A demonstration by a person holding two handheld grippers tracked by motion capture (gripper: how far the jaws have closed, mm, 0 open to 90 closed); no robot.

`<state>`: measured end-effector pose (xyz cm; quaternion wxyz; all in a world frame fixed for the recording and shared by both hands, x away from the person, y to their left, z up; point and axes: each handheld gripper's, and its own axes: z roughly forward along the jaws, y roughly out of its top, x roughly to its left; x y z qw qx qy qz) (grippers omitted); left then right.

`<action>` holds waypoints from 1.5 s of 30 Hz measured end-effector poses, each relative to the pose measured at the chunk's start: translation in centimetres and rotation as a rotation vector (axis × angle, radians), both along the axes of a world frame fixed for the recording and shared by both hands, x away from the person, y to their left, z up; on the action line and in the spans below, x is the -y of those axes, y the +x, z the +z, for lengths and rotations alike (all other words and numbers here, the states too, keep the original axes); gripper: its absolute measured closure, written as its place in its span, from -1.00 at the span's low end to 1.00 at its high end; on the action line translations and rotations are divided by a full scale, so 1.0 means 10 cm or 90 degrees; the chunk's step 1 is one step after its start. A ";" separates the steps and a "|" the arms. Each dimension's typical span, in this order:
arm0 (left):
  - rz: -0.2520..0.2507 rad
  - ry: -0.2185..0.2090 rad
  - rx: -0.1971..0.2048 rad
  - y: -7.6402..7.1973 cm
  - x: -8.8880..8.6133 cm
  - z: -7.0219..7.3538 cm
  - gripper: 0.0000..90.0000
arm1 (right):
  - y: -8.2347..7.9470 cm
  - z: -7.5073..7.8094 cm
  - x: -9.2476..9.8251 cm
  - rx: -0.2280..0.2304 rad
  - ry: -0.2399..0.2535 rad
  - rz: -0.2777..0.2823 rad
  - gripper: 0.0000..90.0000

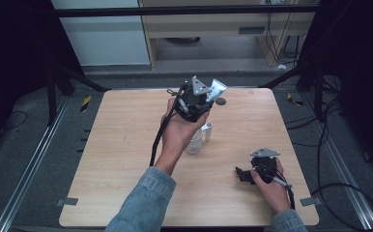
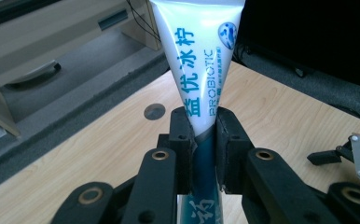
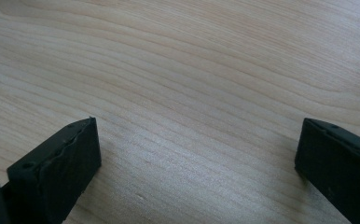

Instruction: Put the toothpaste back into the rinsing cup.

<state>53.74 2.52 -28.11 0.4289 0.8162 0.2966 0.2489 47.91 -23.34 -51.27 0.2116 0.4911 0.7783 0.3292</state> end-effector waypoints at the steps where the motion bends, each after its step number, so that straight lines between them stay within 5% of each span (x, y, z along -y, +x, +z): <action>1: -0.001 -0.004 0.002 0.01 0.00 0.00 0.75 | 0.00 0.00 0.00 0.000 0.000 0.000 -0.99; 34: 0.002 -0.072 0.093 0.06 -0.08 -0.11 0.74 | 0.00 0.00 0.00 0.004 -0.004 0.002 -0.99; 45: 0.019 -0.093 0.076 0.17 -0.18 -0.31 0.74 | 0.00 0.00 0.00 0.004 -0.001 0.001 -0.99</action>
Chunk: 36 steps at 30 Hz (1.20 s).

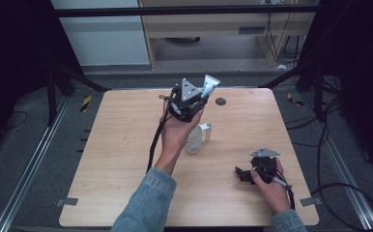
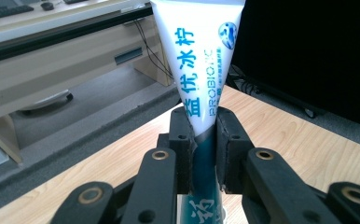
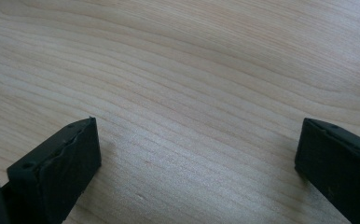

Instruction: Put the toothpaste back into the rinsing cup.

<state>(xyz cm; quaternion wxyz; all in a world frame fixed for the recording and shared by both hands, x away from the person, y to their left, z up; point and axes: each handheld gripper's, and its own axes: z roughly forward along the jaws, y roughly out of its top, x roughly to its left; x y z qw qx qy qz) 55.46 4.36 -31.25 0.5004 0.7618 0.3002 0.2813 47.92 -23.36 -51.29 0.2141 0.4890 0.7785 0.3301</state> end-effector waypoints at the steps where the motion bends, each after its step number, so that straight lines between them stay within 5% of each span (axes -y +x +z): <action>1: 0.000 -0.009 -0.002 0.03 -0.03 -0.05 0.74 | 0.00 0.00 0.00 0.000 -0.001 0.000 -0.99; 10: 0.002 -0.027 0.018 0.07 -0.07 -0.23 0.74 | 0.00 0.00 0.00 0.000 -0.001 0.000 -0.99; 36: 0.007 -0.051 -0.015 0.18 -0.14 -0.59 0.74 | 0.00 0.00 0.00 0.002 -0.001 0.001 -0.99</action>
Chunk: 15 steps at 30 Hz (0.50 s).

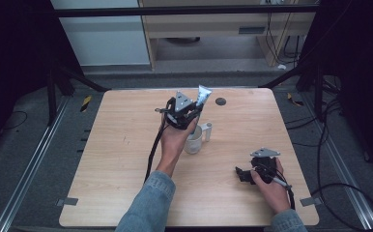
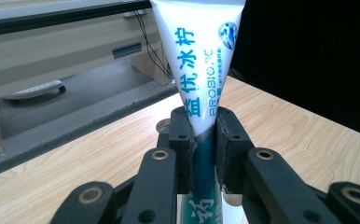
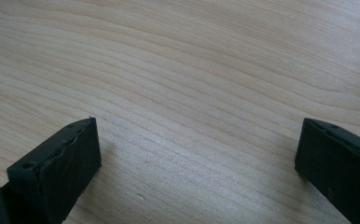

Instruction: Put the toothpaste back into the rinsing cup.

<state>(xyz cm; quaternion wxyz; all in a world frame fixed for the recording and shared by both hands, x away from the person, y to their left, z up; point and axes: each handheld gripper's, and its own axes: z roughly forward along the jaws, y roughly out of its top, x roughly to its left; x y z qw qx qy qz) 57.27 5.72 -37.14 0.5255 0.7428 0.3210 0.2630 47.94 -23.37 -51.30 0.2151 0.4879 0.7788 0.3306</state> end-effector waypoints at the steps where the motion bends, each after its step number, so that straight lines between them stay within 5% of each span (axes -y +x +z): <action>1: 0.000 0.000 0.000 0.00 0.00 0.00 0.74 | 0.00 0.00 0.00 0.000 0.000 0.000 -0.99; 15: -0.003 0.001 -0.010 0.00 0.00 -0.12 0.74 | 0.00 0.00 0.00 -0.003 0.004 -0.003 -0.99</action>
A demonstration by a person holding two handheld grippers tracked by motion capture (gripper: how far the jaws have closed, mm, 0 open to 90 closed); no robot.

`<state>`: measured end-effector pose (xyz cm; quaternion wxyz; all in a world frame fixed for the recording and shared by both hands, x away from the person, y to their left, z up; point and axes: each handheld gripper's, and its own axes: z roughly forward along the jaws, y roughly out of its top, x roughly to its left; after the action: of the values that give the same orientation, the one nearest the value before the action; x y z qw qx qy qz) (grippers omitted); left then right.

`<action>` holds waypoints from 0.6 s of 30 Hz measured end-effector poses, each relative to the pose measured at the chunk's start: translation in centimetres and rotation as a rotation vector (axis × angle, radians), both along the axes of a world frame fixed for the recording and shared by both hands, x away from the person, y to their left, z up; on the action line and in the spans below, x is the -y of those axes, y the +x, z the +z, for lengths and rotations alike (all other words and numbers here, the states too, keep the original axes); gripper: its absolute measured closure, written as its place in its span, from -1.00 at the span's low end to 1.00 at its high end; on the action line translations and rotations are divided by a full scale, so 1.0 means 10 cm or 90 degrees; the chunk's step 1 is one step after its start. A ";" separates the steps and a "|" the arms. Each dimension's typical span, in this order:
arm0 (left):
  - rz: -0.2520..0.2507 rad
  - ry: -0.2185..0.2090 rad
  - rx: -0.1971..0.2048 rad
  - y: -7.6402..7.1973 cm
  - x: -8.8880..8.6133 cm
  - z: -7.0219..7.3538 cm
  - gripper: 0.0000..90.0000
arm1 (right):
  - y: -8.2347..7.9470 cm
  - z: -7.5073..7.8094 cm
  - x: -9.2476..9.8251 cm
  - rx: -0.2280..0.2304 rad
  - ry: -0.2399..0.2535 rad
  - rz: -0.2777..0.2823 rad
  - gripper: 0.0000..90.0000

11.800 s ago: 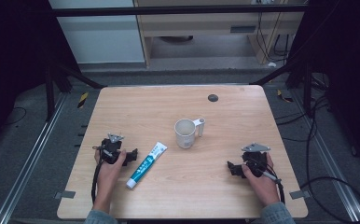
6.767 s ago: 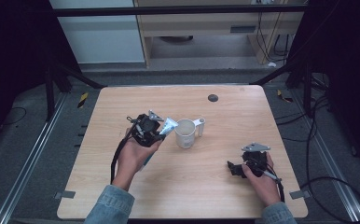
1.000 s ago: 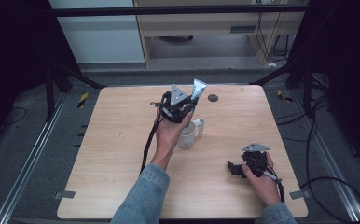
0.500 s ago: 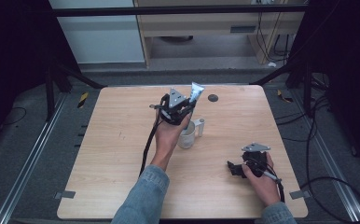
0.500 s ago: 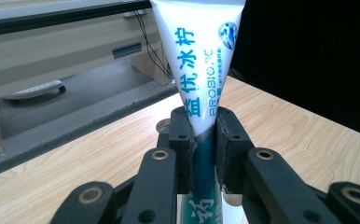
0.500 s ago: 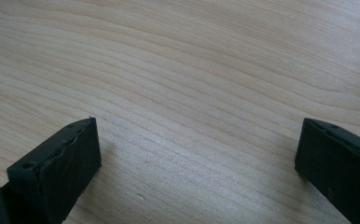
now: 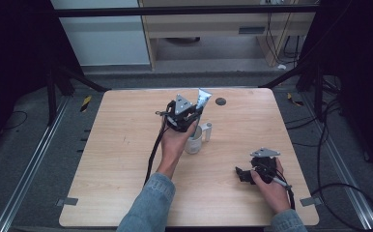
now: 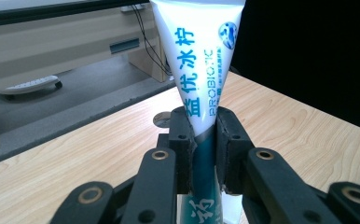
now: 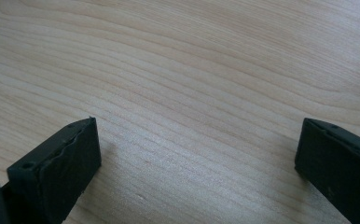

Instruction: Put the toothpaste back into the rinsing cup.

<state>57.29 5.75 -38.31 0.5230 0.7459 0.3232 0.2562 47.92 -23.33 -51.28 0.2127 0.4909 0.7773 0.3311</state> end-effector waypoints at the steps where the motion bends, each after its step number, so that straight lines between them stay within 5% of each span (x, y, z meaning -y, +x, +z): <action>1: 0.000 0.000 0.000 0.00 0.00 0.00 0.74 | 0.00 0.00 0.00 0.000 0.000 0.000 -0.99; 18: -0.002 0.006 -0.013 -0.01 0.00 -0.16 0.74 | 0.00 0.00 0.00 0.000 0.000 0.000 -0.99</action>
<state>57.19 5.77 -39.87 0.5164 0.7514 0.3263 0.2495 47.92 -23.33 -51.28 0.2127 0.4908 0.7773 0.3312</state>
